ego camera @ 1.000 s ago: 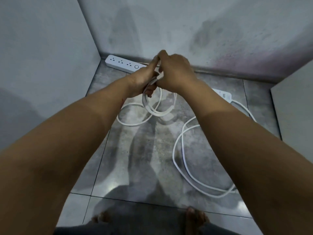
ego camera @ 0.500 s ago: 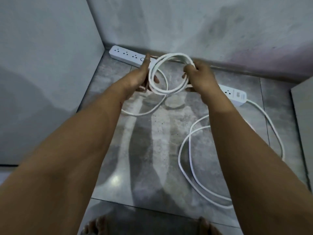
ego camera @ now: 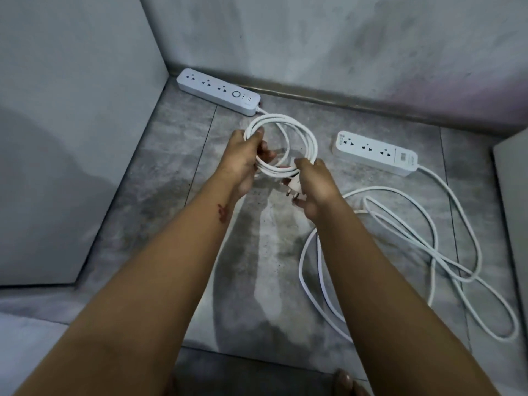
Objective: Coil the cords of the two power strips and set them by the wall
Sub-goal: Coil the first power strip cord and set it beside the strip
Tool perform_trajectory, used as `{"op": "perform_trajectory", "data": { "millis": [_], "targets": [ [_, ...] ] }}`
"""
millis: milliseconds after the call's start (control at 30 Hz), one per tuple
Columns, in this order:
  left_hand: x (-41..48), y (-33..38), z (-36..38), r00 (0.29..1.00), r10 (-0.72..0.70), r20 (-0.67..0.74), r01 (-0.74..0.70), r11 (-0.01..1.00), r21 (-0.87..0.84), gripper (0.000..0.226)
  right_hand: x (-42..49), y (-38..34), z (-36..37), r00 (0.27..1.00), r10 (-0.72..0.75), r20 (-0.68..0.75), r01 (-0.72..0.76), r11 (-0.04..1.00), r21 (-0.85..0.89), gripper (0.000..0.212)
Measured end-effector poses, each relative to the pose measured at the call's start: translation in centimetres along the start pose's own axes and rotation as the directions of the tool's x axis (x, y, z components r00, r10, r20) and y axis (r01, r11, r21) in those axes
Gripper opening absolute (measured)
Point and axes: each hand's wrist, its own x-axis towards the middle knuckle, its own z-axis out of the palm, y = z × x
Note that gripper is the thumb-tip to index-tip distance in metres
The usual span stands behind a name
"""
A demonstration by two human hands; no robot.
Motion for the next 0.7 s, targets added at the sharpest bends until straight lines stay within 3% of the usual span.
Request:
{"op": "perform_trajectory", "data": {
  "millis": [100, 267, 333, 467, 600, 700],
  "targets": [
    [0.0, 0.5, -0.6, 0.998, -0.048, 0.037, 0.054, 0.986, -0.16, 0.014, -0.3, 0.0, -0.6, 0.98, 0.116, 0.162, -0.13, 0.988, 0.078, 0.012],
    [-0.3, 1.0, -1.3, 0.991, -0.053, 0.122, 0.063, 0.995, -0.082, 0.021, -1.1, -0.6, -2.0, 0.949, 0.158, 0.272, -0.184, 0.98, 0.075, 0.013],
    [-0.5, 1.2, -1.4, 0.988, -0.05, 0.149, 0.062, 0.995, -0.078, 0.024, -1.0, -0.9, -2.6, 0.956, 0.094, 0.278, -0.105, 0.994, 0.028, 0.016],
    [-0.9, 1.5, -1.1, 0.995, -0.01, 0.096, 0.016, 0.998, -0.063, 0.023, -0.6, -0.9, -3.6, 0.953, -0.082, 0.292, 0.154, 0.96, -0.235, 0.029],
    [-1.1, 1.4, -0.8, 0.997, 0.029, 0.072, -0.025, 0.998, -0.06, 0.021, 0.4, -1.0, -4.5, 0.953, -0.17, 0.25, 0.288, 0.764, -0.577, 0.045],
    [-1.1, 1.1, -0.6, 0.996, 0.039, 0.078, -0.034, 0.998, -0.061, 0.02, 0.7, -1.0, -4.3, 0.956, -0.233, 0.18, 0.294, 0.73, -0.616, 0.036]
  ]
}}
